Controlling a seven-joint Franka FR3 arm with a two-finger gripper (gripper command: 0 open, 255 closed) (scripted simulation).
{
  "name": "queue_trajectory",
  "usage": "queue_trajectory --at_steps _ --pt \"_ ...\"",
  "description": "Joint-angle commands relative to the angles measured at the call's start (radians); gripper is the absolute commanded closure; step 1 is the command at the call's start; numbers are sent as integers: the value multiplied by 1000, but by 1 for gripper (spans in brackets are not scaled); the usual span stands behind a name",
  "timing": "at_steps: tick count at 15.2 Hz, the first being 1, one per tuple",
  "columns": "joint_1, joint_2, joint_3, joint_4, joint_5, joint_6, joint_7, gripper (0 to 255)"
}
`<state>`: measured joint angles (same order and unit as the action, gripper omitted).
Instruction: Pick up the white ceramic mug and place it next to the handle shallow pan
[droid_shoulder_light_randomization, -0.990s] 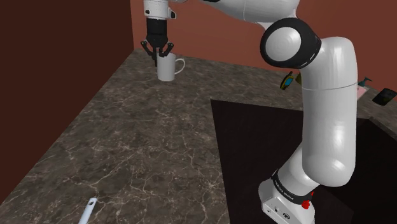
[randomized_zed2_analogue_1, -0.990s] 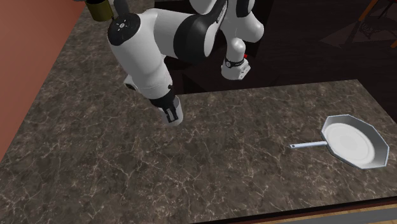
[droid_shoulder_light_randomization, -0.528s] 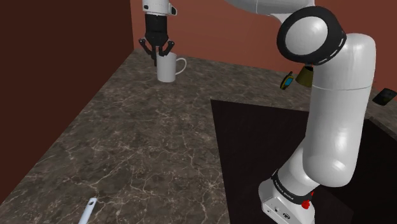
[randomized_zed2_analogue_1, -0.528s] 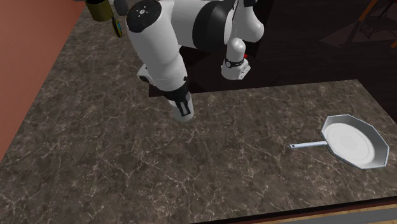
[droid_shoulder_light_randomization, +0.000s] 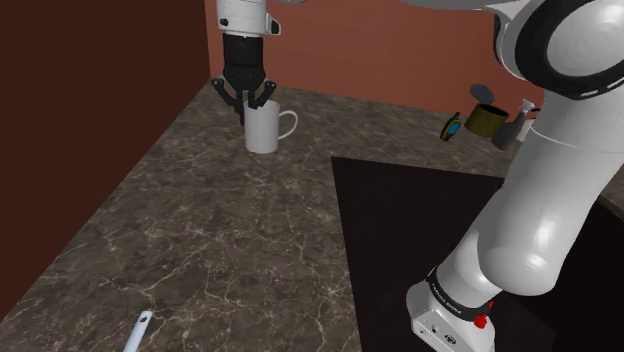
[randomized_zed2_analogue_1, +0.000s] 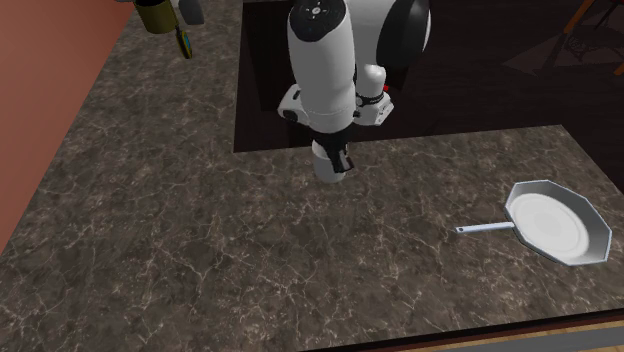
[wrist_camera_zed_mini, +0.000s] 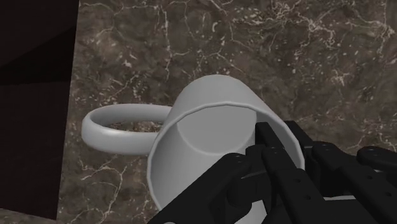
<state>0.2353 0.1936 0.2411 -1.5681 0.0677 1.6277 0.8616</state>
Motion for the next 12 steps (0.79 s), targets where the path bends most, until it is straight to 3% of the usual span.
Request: queue_trajectory --at_steps 1,12 --pt "15 -45 14 -56 12 16 29 255" --pt "115 -255 113 -310 94 92 206 255"
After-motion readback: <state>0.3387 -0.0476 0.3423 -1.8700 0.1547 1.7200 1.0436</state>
